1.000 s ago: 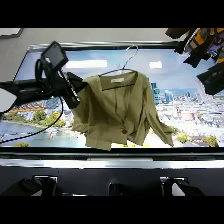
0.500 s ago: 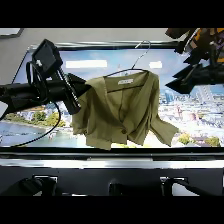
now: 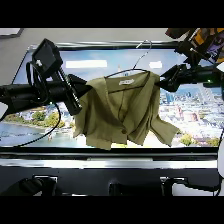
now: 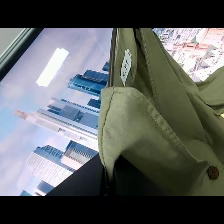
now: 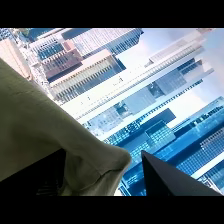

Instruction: Fold the clothes and pants, and hang the long-sleeved shirts on hangers.

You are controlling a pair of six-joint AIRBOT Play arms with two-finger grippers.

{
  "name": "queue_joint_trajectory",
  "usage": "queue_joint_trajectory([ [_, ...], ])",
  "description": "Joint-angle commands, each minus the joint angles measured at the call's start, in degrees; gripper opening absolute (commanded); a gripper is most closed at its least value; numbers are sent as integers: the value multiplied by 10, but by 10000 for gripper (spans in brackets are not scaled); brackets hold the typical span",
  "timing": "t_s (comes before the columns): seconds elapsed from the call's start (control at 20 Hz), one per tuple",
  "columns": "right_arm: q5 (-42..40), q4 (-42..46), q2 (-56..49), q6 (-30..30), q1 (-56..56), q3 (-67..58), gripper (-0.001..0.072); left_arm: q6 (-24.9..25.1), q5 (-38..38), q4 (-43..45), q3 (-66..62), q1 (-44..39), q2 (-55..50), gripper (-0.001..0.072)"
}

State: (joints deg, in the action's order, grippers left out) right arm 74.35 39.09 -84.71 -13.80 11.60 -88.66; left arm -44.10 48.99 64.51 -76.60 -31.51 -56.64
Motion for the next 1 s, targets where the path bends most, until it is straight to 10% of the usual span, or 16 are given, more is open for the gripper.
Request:
queue_joint_trajectory([
  [0.0,-4,-33,-17,12,-1,0,523,-1,0,0,0,0,0,15],
  [0.1,6,-44,-24,12,-1,0,512,-1,0,0,0,0,0,16],
  [0.4,60,-60,-20,55,-1,0,35,-16,0,0,0,0,-2,16],
  [0.65,67,-9,30,55,2,0,27,-31,0,0,0,0,-3,24],
  [0.95,117,110,125,3,2,0,23,-76,-11,1,0,0,-6,480],
])
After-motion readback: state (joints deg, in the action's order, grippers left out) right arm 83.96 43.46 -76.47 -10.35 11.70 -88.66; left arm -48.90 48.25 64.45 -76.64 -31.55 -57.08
